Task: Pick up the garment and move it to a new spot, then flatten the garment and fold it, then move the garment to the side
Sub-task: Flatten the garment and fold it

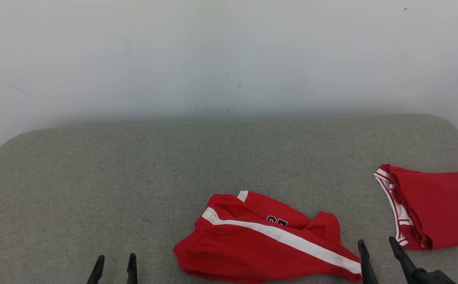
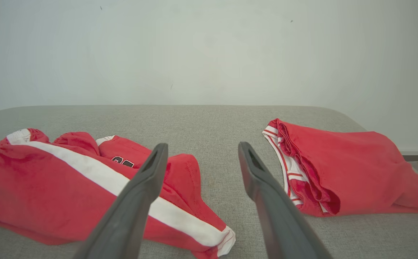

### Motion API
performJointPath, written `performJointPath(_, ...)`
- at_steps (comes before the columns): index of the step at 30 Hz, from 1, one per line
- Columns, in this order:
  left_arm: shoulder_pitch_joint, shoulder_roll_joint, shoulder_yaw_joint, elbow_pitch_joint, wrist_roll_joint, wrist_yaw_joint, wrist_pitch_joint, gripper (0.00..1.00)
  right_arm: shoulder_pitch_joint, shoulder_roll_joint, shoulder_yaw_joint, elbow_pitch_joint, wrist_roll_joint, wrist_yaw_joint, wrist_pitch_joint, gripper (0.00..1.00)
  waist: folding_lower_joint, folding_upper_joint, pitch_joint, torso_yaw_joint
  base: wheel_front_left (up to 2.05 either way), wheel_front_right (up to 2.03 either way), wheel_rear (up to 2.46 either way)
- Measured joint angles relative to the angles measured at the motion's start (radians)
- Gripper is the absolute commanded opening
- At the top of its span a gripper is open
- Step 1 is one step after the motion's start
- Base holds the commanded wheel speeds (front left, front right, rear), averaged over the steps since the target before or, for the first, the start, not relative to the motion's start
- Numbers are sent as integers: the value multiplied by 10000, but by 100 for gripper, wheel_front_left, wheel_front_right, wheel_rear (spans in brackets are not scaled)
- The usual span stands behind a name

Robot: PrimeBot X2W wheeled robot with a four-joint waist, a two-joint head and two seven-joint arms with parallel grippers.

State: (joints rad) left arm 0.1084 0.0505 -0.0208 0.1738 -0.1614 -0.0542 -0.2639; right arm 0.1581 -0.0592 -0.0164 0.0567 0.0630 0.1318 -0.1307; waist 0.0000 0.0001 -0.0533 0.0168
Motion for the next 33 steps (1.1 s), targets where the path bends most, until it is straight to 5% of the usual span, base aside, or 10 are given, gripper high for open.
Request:
performJointPath(14, -541, 12, -274, 362, -140, -111, 98, 100, -204, 19, 48, 59, 159, 0, 132, 100, 0, 0, 127, -27, 0, 0, 0)
performJointPath(24, -3091, 280, -1580, 907, -970, -625, 4537, 100, -416, 36, 31, 19, 203, 0, 167, 100, 0, 0, 301, -223, 0, 0, 0)
performJointPath(33, -4133, 176, -2481, 1325, -1689, -694, 6692, 100, -595, 46, 199, 234, 267, 0, 518, 100, 1, 0, 607, -778, 0, 0, 0)
